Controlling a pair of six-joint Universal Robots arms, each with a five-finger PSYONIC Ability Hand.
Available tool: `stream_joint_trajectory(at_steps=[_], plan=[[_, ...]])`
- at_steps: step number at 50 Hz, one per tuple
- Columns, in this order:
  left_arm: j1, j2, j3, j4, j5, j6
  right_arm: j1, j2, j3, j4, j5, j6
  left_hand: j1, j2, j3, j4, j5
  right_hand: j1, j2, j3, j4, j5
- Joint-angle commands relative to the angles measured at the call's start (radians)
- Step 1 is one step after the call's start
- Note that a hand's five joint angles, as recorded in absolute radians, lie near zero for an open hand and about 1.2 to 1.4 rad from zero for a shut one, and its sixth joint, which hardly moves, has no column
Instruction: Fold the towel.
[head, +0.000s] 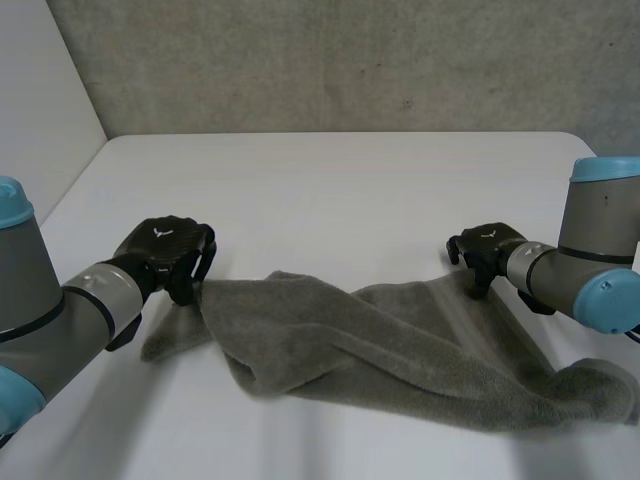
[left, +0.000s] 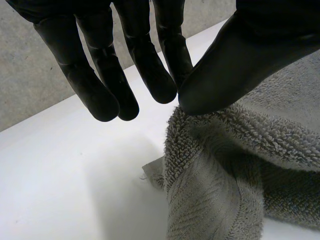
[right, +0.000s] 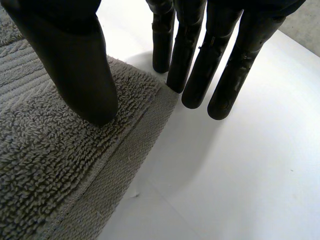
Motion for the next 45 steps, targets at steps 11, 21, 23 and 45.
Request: stream_joint_trajectory(at_steps=[11,21,23,45], plan=[[0.001,0.0,0.0,-0.002,0.0,-0.003,-0.003,-0.047,0.027,-0.001,-0.012,0.006,-0.077,-0.122,-0.151,-0.124,-0.266,0.051,0.03,0.018,0.019,0.025],[0.003,0.0,0.0,-0.003,0.0,-0.003,-0.001,-0.045,0.042,-0.001,-0.015,-0.001,-0.077,-0.122,-0.151,-0.124,-0.266,0.048,0.027,0.015,0.016,0.022],[0.003,0.0,0.0,-0.003,0.0,-0.003,-0.001,-0.045,0.042,-0.001,-0.015,-0.001,-0.077,-0.122,-0.151,-0.124,-0.266,0.048,0.027,0.015,0.016,0.022],[0.003,0.0,-0.003,-0.003,0.0,-0.006,-0.001,-0.038,0.047,-0.001,-0.029,-0.007,-0.077,-0.122,-0.151,-0.124,-0.266,0.2,0.179,0.167,0.168,0.174]])
